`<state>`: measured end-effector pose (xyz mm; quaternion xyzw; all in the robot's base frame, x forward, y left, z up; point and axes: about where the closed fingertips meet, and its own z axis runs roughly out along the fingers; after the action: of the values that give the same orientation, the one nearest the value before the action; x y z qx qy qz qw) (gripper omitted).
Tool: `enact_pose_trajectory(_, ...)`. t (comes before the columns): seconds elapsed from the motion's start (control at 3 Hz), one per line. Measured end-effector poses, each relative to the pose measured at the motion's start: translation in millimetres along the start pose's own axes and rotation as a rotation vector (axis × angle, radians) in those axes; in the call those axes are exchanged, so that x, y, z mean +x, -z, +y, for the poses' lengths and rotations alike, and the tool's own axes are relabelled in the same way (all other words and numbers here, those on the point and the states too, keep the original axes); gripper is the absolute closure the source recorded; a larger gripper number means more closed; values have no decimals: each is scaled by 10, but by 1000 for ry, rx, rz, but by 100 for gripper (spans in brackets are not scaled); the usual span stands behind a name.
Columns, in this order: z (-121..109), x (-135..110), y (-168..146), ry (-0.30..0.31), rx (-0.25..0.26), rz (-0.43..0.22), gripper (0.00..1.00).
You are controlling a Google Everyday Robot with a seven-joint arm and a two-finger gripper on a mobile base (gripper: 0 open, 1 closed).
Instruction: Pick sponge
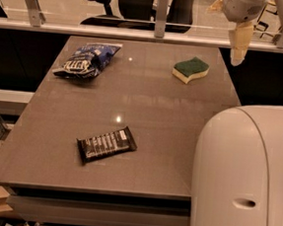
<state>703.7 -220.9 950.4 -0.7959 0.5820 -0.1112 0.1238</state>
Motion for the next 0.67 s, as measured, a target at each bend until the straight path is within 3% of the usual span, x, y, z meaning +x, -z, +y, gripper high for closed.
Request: enact_pose_trajectory(0.67, -29, -93, -319, 67, -38, -50, 0)
